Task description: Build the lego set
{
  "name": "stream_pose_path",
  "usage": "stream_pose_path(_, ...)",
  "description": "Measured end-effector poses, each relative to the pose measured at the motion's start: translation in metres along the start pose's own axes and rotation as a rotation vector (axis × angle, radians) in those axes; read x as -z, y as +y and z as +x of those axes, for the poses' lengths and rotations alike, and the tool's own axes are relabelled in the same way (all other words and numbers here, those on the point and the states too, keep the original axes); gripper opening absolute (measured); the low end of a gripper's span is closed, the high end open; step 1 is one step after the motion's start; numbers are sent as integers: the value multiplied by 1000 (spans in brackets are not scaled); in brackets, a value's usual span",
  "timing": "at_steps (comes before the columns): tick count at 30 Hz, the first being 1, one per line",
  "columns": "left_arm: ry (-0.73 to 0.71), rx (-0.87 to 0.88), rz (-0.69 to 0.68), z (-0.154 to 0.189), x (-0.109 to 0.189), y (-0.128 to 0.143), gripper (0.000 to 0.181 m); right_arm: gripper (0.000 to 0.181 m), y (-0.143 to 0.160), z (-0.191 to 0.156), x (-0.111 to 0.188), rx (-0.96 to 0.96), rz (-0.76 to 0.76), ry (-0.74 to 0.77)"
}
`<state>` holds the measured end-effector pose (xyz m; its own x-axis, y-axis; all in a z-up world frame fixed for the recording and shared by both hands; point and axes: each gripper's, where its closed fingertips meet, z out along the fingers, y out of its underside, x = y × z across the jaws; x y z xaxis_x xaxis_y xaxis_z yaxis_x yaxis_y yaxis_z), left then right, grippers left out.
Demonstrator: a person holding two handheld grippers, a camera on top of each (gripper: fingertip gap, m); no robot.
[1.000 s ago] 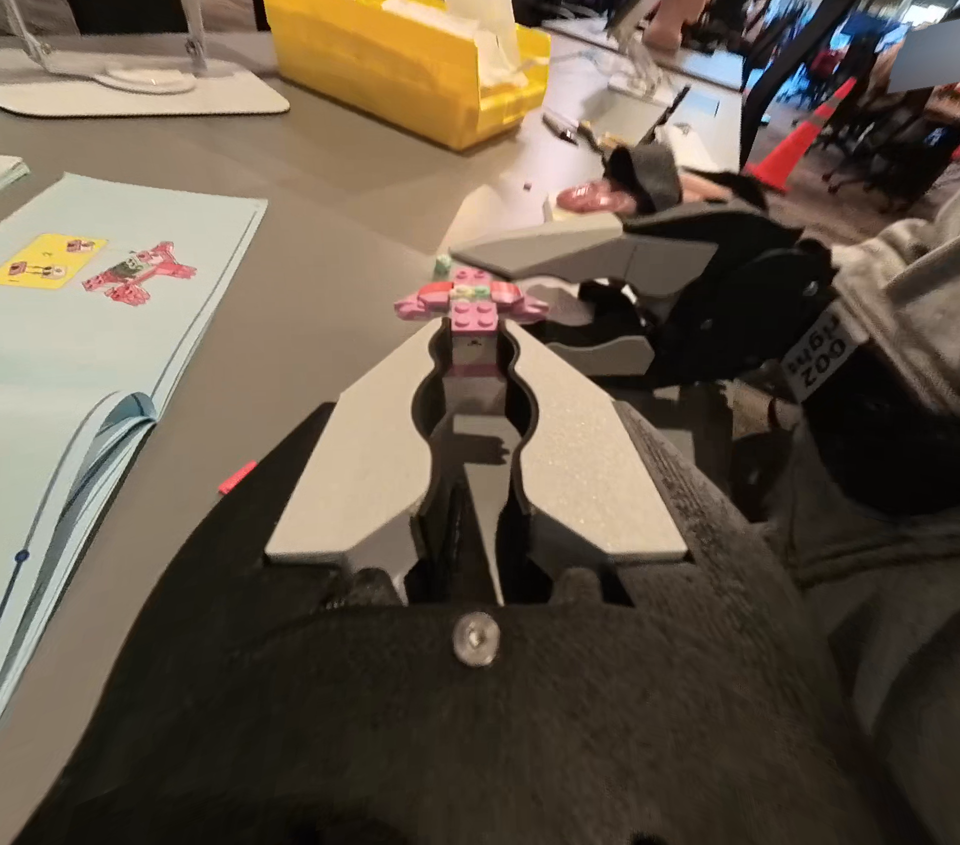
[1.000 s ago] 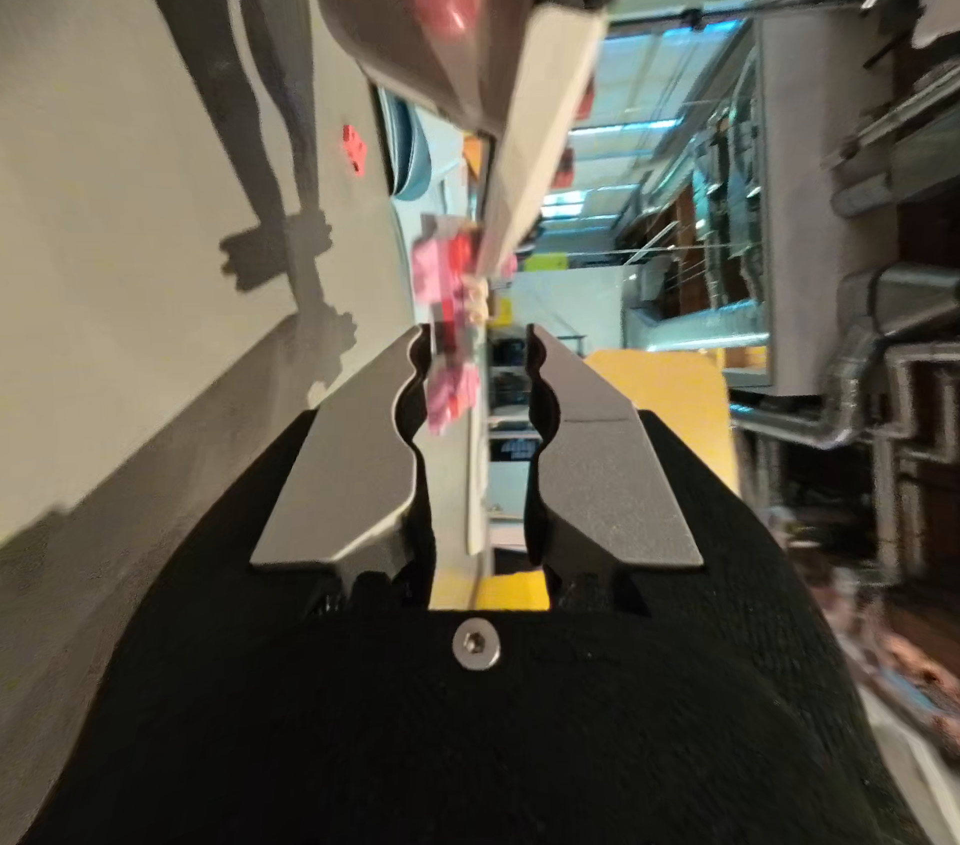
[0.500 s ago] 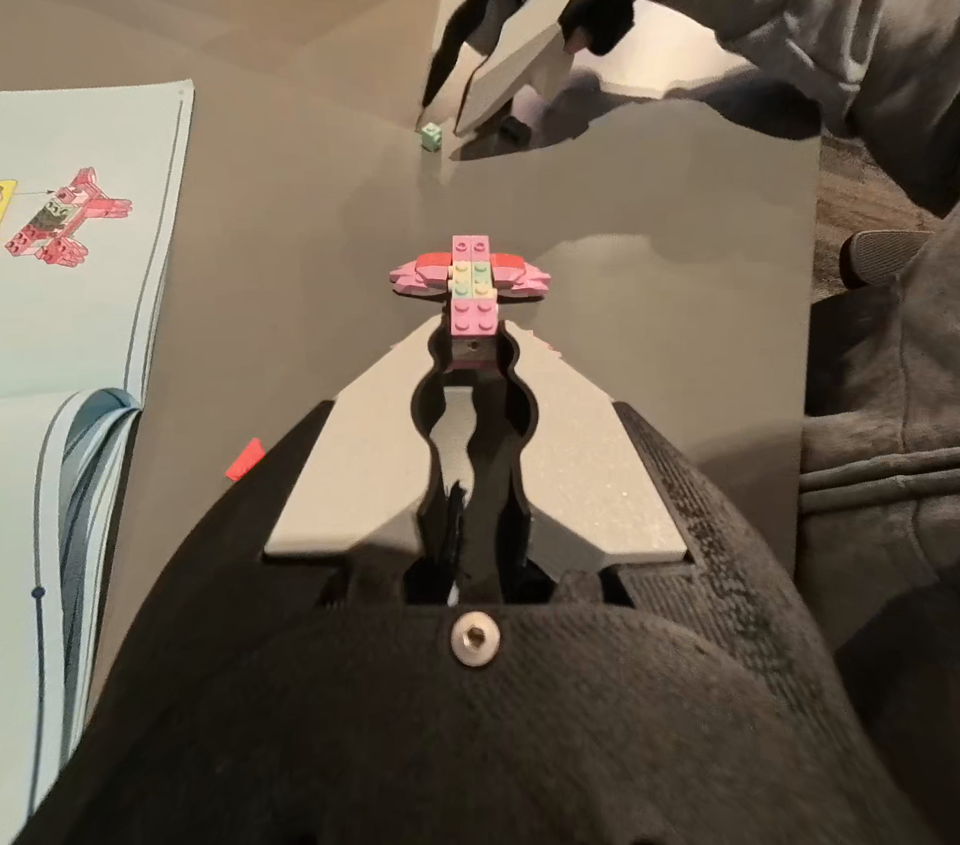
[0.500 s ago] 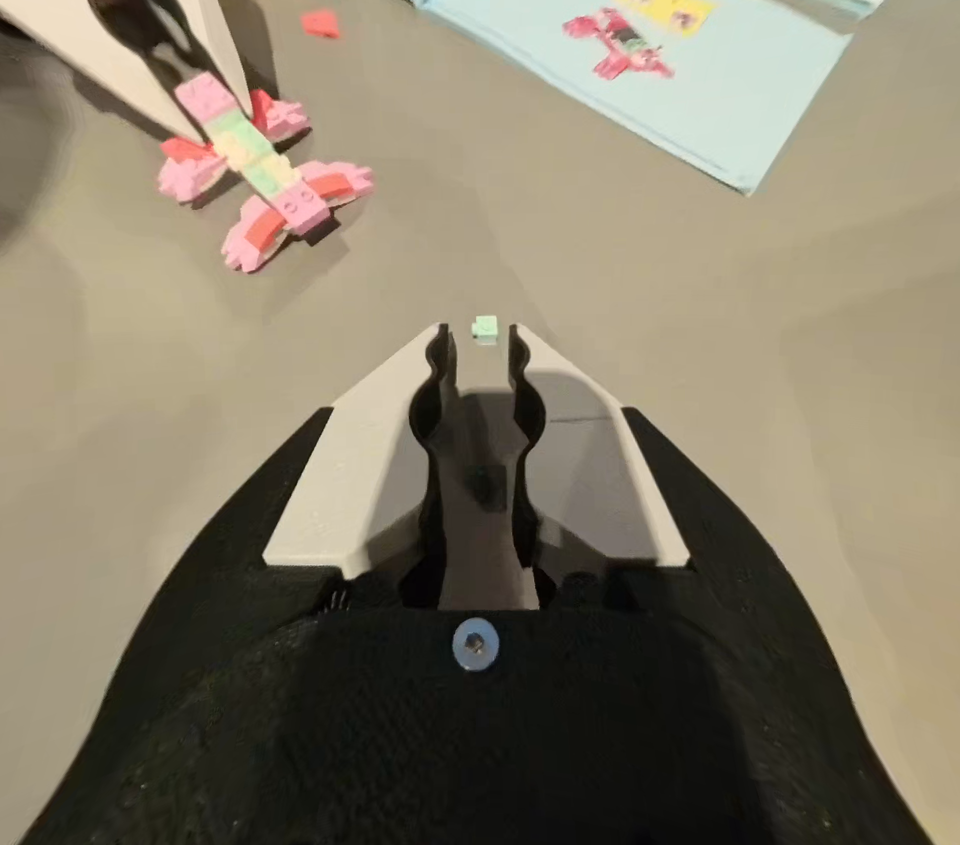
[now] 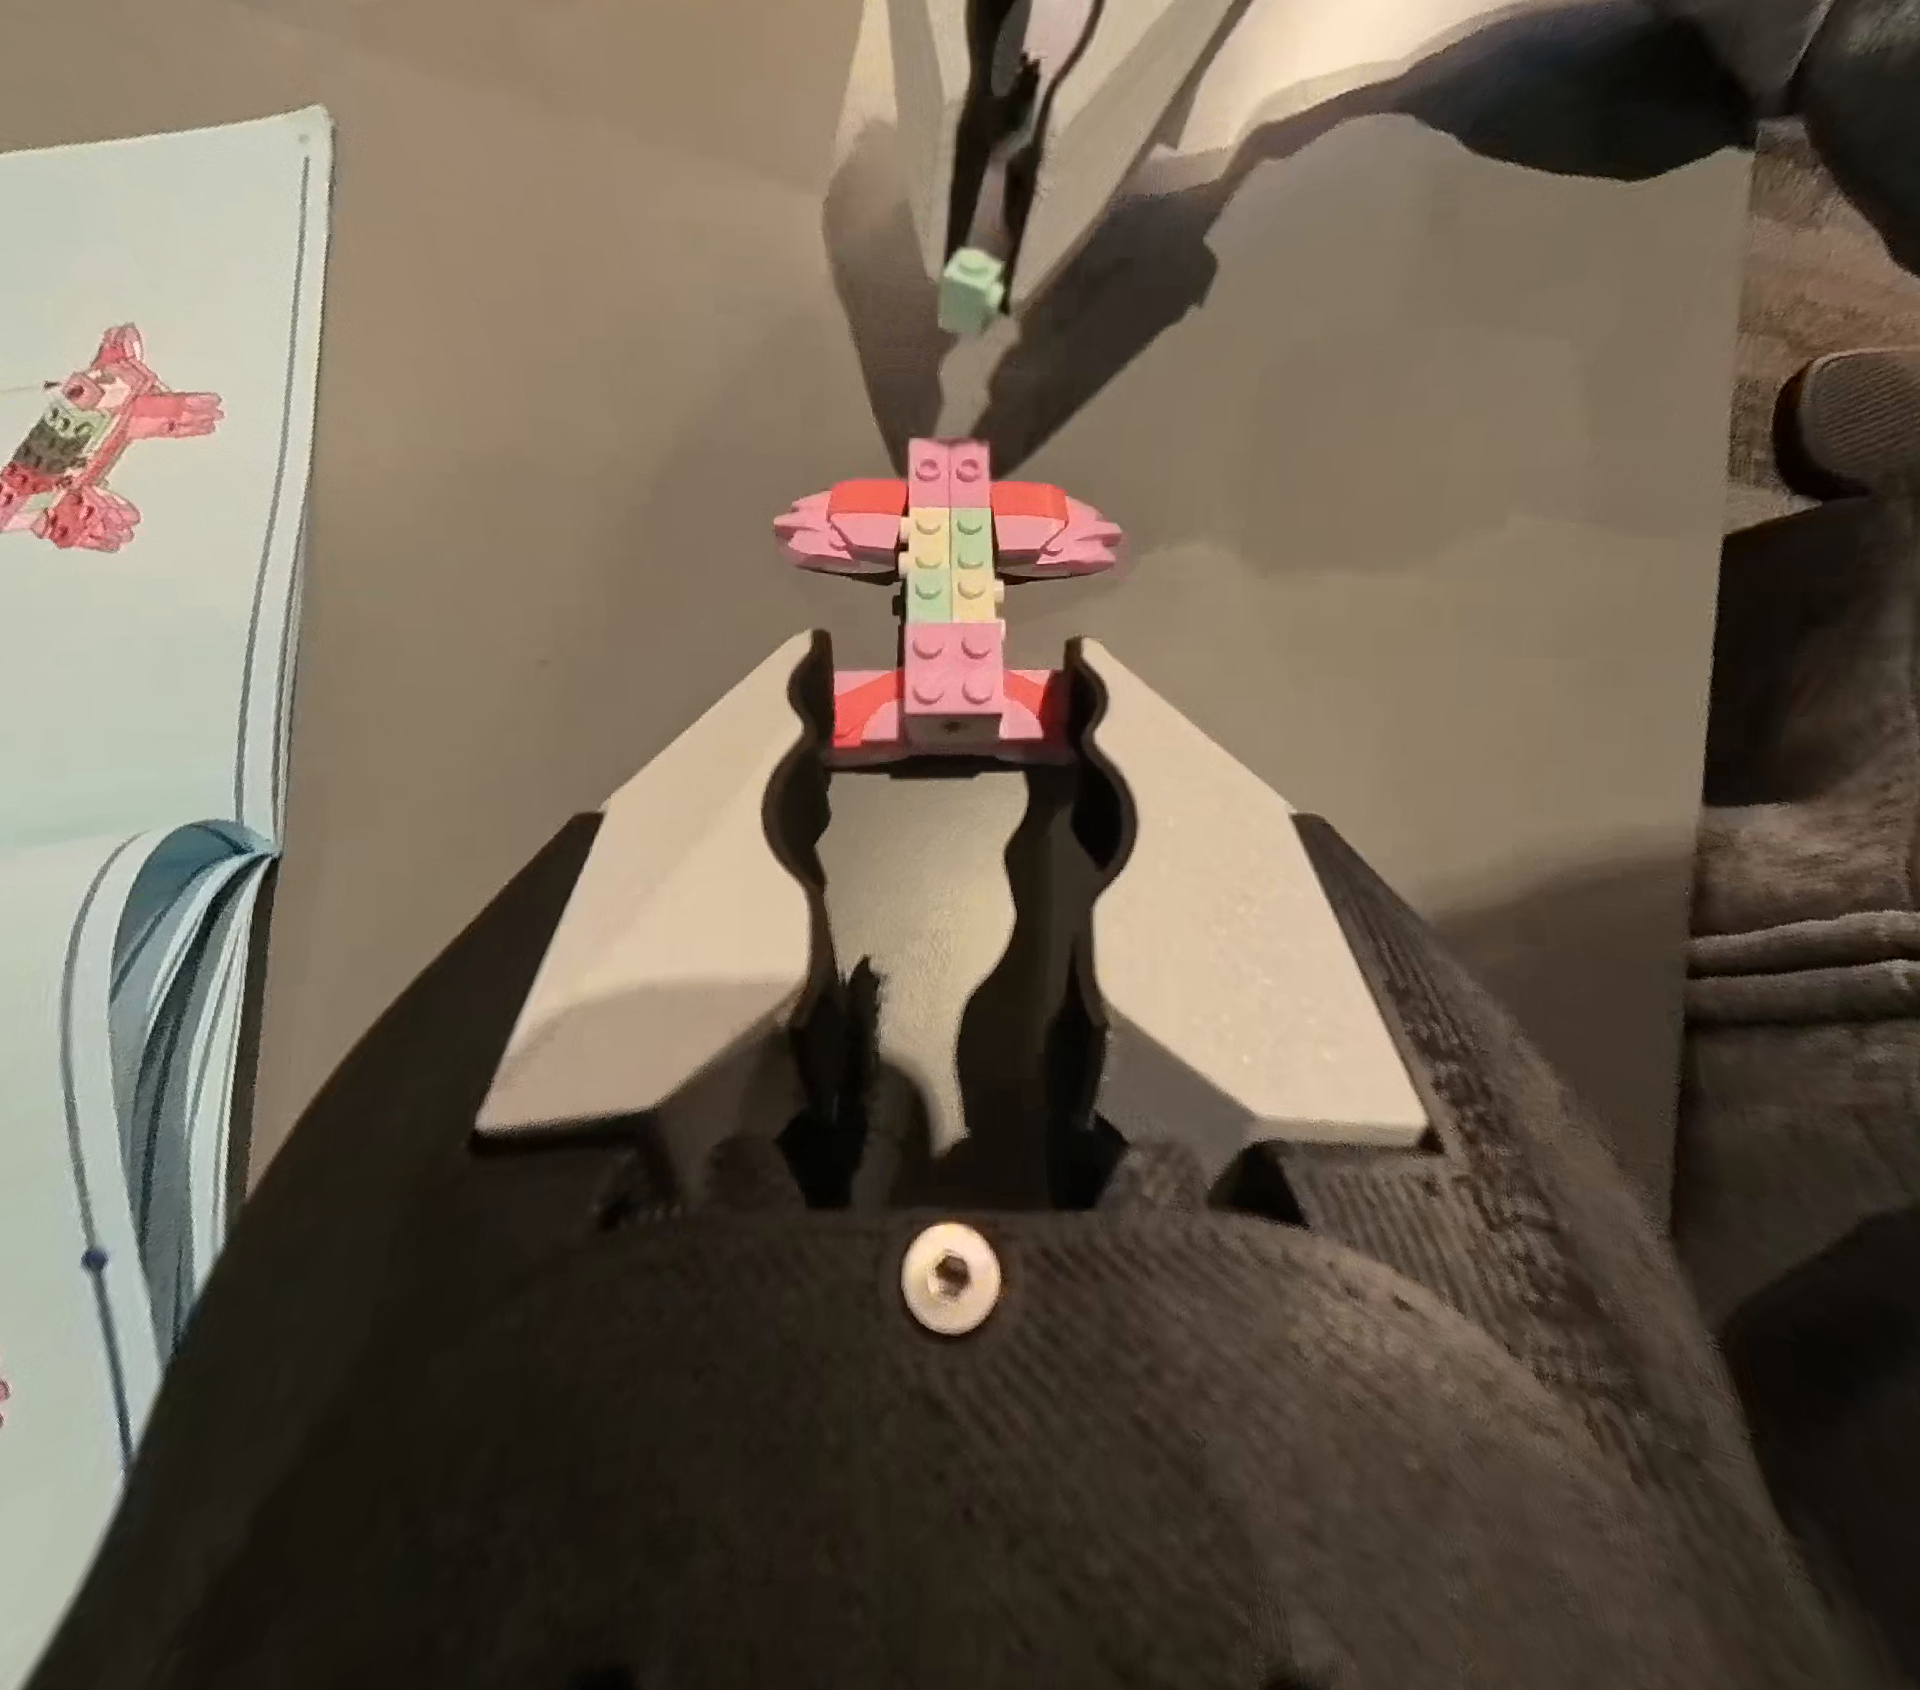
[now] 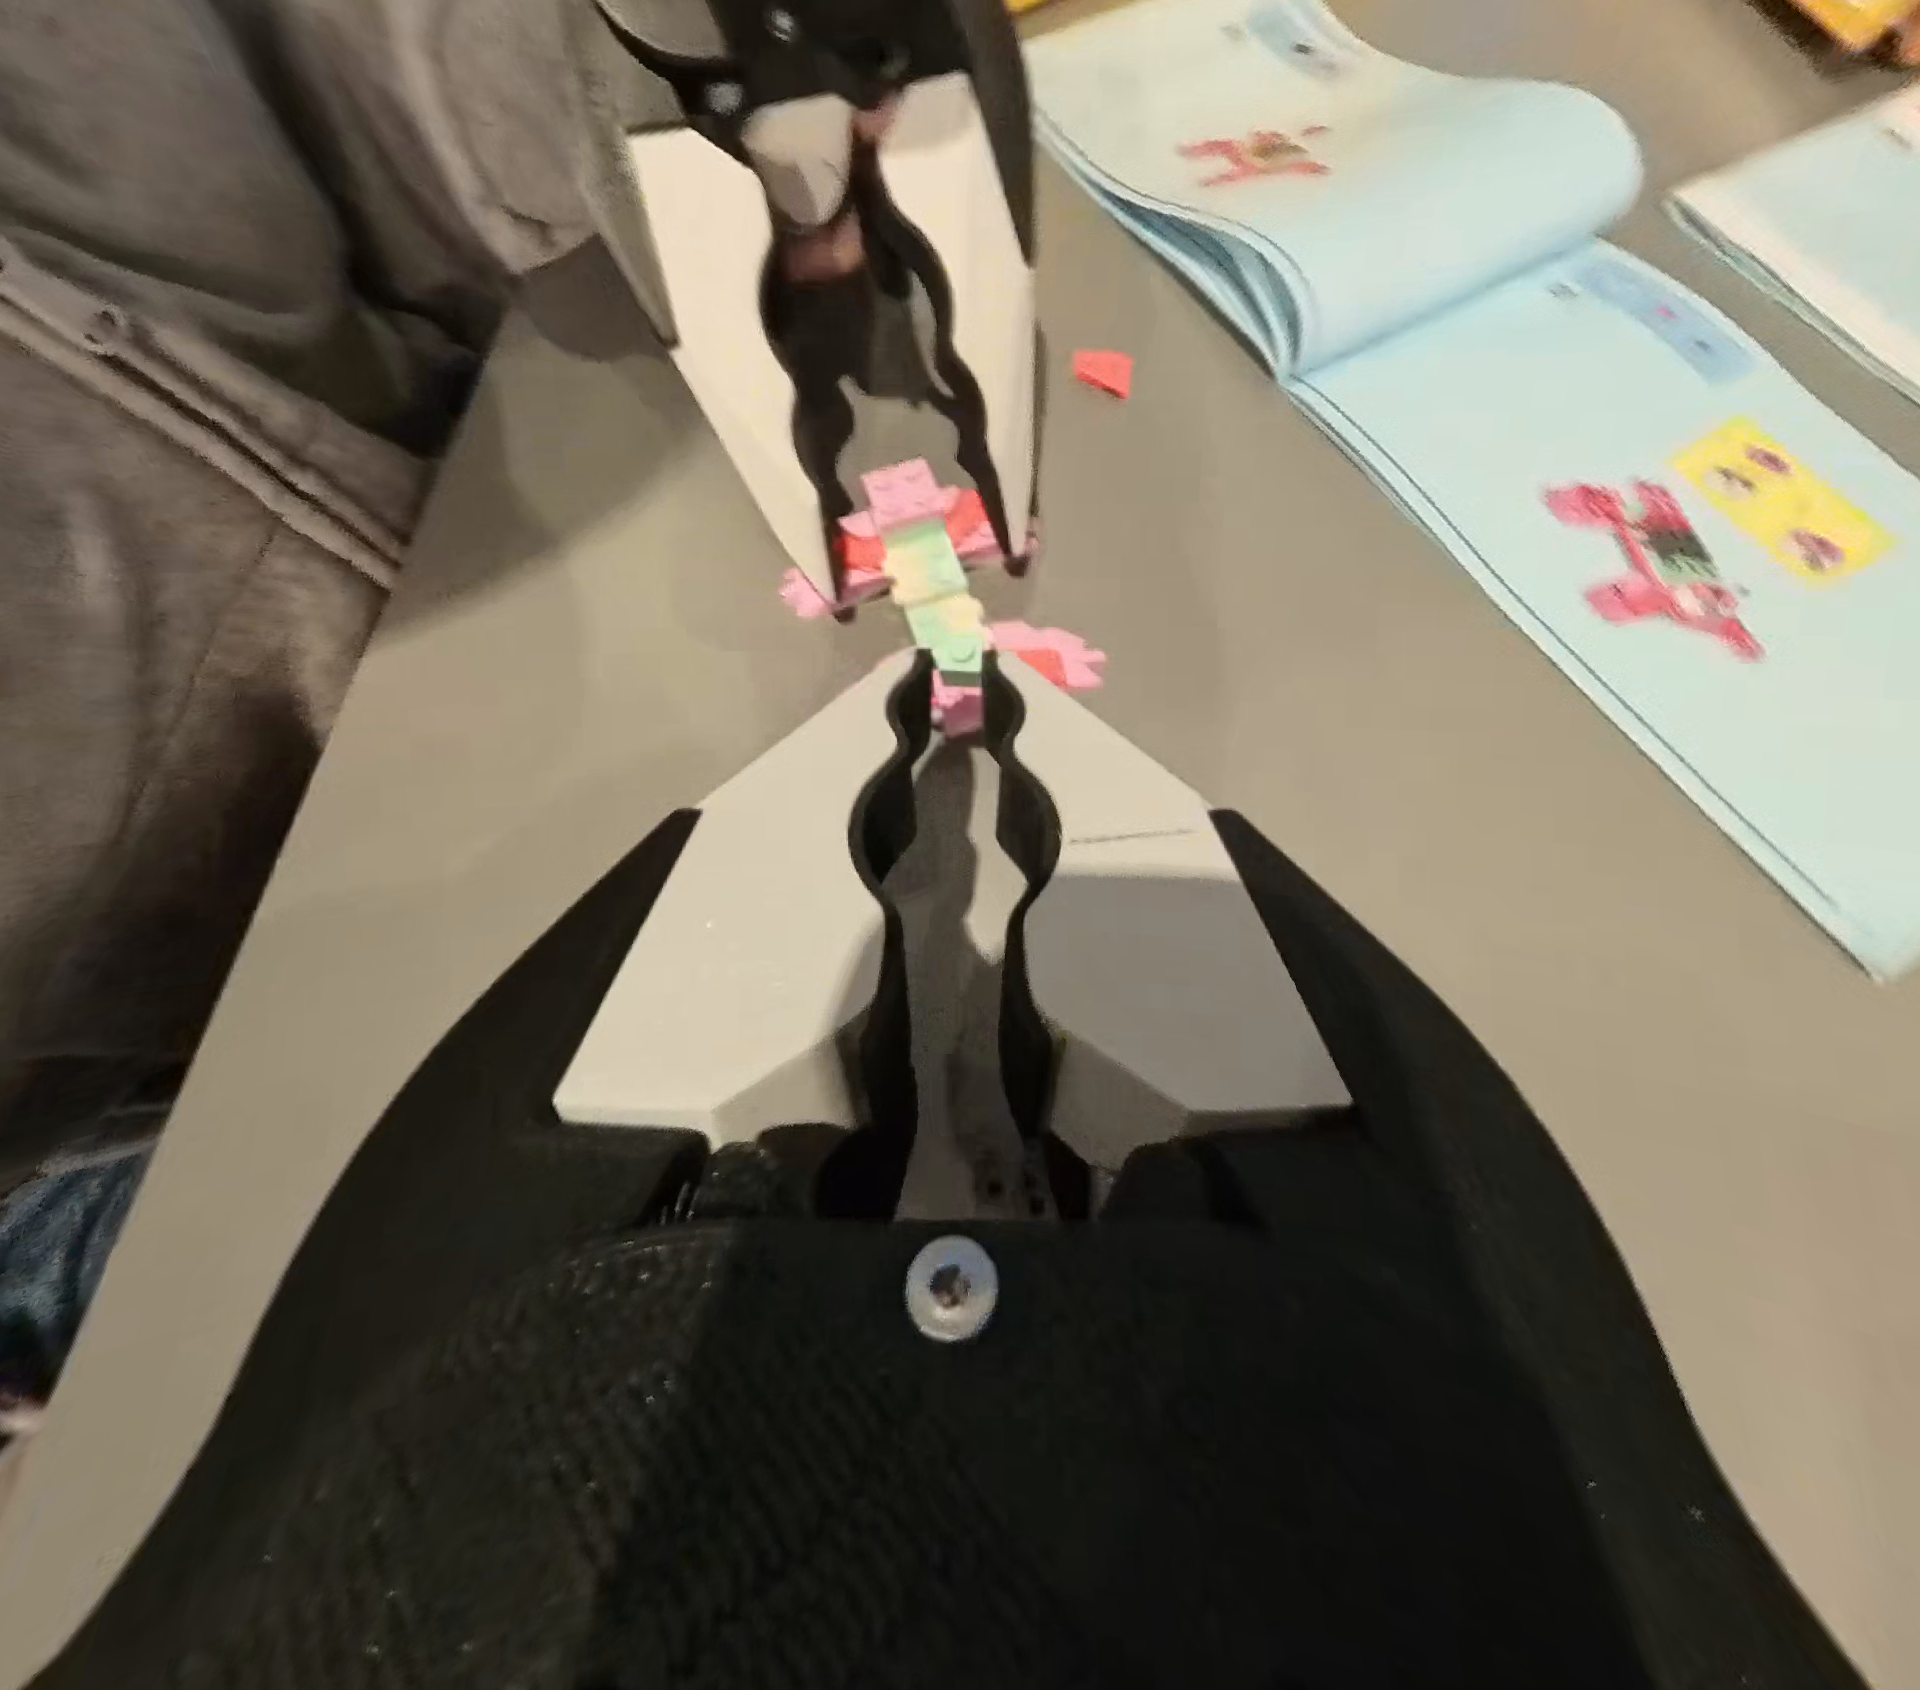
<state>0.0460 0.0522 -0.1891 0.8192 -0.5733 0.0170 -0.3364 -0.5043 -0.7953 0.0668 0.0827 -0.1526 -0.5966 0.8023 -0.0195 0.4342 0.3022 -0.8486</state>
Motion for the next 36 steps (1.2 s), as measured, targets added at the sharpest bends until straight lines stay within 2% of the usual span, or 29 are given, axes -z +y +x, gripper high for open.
stream_pose_path(7, 30, -23, -43, 3, -6, 3, 29, 7, 3, -9, -24, 82, -105, -125)
stream_pose_path(22, 59, 2, 0, 4, -2, -1, 31, 7, 0, -8, -30, 81, -86, -149)
stream_pose_path(25, 39, 12, 25, 0, 2, -3, 33, 7, -7, 14, -21, 77, -3, -6)
stream_pose_path(29, -4, 17, 61, -5, 10, -3, 38, 7, -21, 66, 10, 67, 201, 388)
stream_pose_path(31, -14, 14, 81, -5, 14, -4, 36, 7, -26, 80, 26, 52, 277, 536)
stream_pose_path(36, -33, -12, 29, -4, 9, 2, 33, 7, -27, 100, 43, 100, 303, 775)
